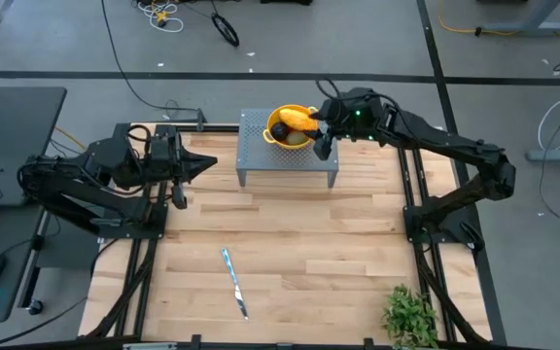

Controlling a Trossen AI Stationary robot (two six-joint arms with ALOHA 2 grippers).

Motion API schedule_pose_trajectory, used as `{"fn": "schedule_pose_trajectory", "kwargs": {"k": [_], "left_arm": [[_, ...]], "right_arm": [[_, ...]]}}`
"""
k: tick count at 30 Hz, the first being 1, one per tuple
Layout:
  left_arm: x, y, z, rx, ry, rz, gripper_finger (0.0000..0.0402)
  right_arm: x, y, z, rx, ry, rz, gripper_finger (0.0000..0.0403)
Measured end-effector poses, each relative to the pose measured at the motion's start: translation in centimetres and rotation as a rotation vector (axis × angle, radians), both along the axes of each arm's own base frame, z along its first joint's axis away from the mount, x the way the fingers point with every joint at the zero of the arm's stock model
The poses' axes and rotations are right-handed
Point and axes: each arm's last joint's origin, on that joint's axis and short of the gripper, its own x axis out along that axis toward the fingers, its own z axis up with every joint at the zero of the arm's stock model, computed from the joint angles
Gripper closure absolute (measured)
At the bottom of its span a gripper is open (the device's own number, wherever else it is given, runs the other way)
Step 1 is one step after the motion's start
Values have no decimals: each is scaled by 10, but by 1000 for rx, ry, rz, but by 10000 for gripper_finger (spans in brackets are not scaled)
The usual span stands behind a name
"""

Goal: Pick & Place Fruit
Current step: Put the green table knife to the left of the colander bowl on the shelf

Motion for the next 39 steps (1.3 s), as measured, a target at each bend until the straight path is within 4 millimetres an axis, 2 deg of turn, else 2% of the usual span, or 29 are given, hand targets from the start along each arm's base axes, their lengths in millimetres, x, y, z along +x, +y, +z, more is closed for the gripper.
{"fn": "schedule_pose_trajectory", "kwargs": {"k": [8, 16, 27, 32, 39], "left_arm": [[0, 0, 0, 7, 4, 0, 401], [0, 0, 0, 8, 5, 0, 401], [0, -1, -1, 12, 14, -20, 401], [0, -1, -1, 7, 13, -33, 401], [0, -1, -2, 3, 20, -32, 401]], "right_arm": [[6, 22, -3, -7, 44, 33, 216], [6, 41, 2, -40, 29, 50, 269], [7, 70, 8, -40, 3, 154, 317], [-2, 86, 17, -43, -31, 205, 330], [-25, 100, 37, -18, -116, 254, 348]]}}
